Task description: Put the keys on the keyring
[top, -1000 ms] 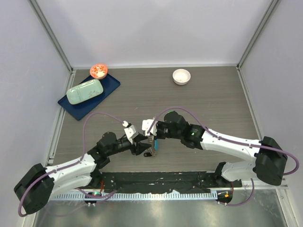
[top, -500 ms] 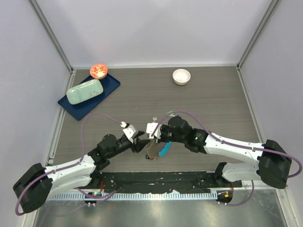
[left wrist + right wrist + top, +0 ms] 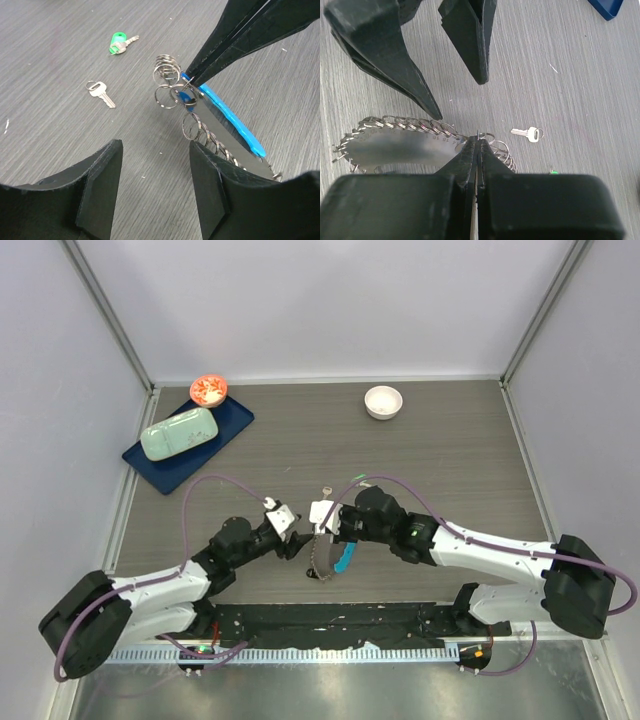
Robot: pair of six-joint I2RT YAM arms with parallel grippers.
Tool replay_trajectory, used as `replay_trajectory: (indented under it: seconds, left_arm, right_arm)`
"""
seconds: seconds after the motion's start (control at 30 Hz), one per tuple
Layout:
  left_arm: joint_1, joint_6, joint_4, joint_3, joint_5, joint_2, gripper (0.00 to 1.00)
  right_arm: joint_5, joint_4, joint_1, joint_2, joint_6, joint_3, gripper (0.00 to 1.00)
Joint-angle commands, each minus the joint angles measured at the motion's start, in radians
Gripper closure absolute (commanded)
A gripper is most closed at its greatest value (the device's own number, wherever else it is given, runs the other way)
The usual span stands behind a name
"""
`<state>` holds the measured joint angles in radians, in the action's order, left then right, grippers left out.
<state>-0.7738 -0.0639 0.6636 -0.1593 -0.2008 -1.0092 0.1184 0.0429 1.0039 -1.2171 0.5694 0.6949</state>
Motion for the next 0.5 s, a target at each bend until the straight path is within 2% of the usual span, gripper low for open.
replay_trajectory:
  seconds: [0.0, 0.13, 0.3, 0.47]
  left_arm:
    - [0.005, -0.022, 0.128, -0.029, -0.048, -0.055, 0.39]
    - [0.005, -0.025, 0.226, -0.016, -0.063, -0.098, 0.38]
    - [0.017, -0.126, 0.258, -0.023, -0.156, -0.123, 0.4]
    - [0.102, -0.155, 0.248, -0.034, -0.366, -0.111, 0.43]
  right_arm:
    - [0.03, 0.078, -0.002, 0.007, -0.025, -0.001, 0.99]
    - [0.056, 0.086, -0.004, 0.025, -0.042, -0.014, 0.99]
    - [0.09, 0.068, -0.004, 0.053, -0.051, -0.018, 0.99]
    - [0.11, 0.046, -0.004, 0.065, -0.054, -0.018, 0.99]
